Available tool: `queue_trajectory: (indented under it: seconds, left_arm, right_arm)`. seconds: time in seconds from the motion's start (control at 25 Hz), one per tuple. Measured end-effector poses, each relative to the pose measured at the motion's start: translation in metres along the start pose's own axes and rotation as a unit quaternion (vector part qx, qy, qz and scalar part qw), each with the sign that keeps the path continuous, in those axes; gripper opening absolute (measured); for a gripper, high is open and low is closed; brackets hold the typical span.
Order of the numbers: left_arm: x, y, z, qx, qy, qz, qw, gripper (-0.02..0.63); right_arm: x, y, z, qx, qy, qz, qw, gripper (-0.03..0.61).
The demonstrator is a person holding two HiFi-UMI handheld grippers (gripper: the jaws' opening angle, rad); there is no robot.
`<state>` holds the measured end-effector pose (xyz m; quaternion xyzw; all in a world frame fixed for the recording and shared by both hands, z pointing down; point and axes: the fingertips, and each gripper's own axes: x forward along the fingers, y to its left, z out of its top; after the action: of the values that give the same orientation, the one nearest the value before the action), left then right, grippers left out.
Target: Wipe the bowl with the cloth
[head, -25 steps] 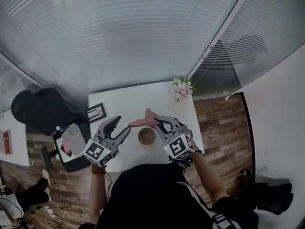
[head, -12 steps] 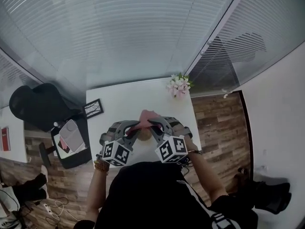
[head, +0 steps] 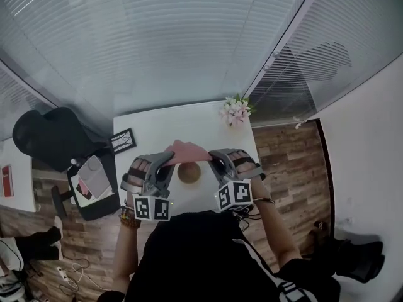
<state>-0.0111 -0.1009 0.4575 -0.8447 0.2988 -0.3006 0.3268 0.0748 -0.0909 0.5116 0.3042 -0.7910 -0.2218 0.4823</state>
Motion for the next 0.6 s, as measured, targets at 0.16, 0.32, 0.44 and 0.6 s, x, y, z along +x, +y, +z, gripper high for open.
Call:
queue_trajectory:
  seconds: [0.16,0.32,0.44,0.6]
  left_arm:
    - [-0.003,0.006,-0.009,-0.143,-0.006,-0.02,0.9895,0.025]
    - [-0.006,0.013,-0.005,-0.269,-0.039,-0.038,0.9617,0.025]
    - [-0.011,0.017,0.001,-0.317,-0.06,-0.045,0.9453,0.025]
    - [-0.018,-0.005,-0.013,-0.287,-0.031,-0.094,0.9527,0.039]
  right_arm:
    - [-0.021,-0.005,0.04,0.085,-0.133,0.052,0.986,0.234]
    - [-0.027,-0.019,0.087,0.138,-0.219,0.051,0.965,0.282]
    - [-0.008,-0.022,0.092,0.115,-0.194,0.007,0.974,0.138]
    - [-0.003,-0.033,0.082,0.148,-0.157,-0.01,0.976,0.009]
